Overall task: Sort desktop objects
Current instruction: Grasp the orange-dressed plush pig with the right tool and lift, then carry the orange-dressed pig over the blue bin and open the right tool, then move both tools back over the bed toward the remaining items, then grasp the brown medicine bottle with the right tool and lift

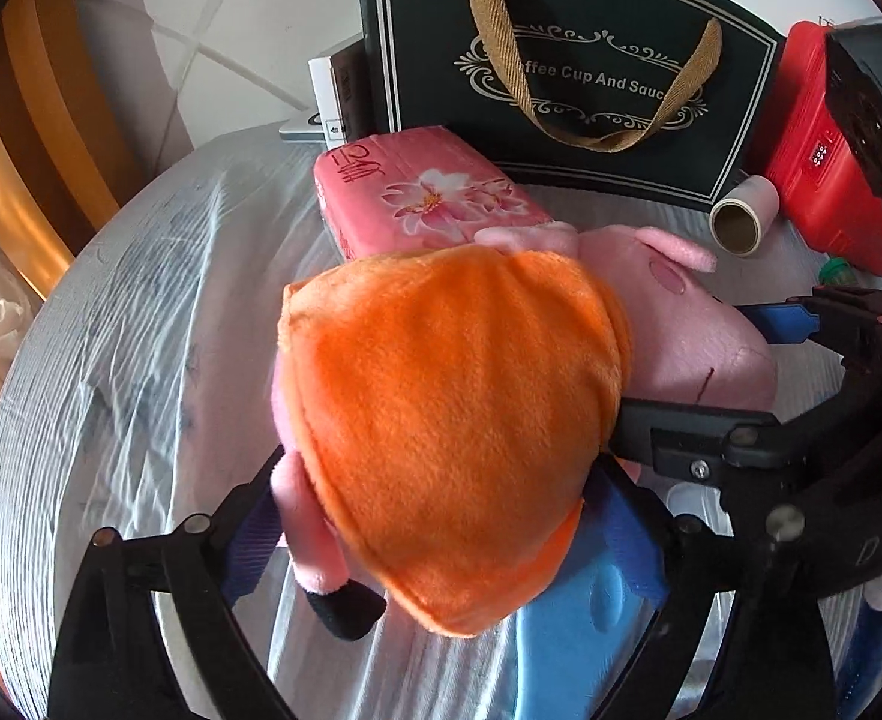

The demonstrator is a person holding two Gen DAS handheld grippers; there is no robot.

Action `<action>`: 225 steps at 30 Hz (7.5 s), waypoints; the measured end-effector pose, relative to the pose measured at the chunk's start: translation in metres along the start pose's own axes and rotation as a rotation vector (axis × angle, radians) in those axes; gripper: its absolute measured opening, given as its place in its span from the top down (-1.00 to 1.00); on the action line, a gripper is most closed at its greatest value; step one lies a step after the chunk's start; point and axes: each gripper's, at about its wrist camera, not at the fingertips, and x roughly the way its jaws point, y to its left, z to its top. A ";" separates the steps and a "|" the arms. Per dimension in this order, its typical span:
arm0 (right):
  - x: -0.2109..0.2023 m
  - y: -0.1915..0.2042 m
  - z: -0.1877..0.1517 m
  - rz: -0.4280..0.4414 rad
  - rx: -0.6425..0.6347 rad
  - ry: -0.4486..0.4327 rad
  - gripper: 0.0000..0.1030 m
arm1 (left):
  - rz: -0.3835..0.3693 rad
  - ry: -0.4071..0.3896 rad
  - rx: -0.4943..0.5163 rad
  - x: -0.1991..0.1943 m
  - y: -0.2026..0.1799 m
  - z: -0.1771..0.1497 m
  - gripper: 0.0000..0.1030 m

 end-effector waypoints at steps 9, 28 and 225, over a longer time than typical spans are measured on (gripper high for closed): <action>-0.047 0.019 -0.029 -0.012 -0.040 -0.078 -0.42 | -0.004 -0.083 -0.026 -0.055 -0.001 -0.017 -0.55; -0.256 0.099 -0.185 -0.098 -0.031 -0.365 -0.38 | -0.085 -0.397 0.018 -0.281 -0.066 -0.122 -0.56; -0.182 -0.027 -0.199 -0.254 0.231 -0.041 -0.60 | 0.001 0.148 -0.032 -0.061 -0.080 -0.119 0.45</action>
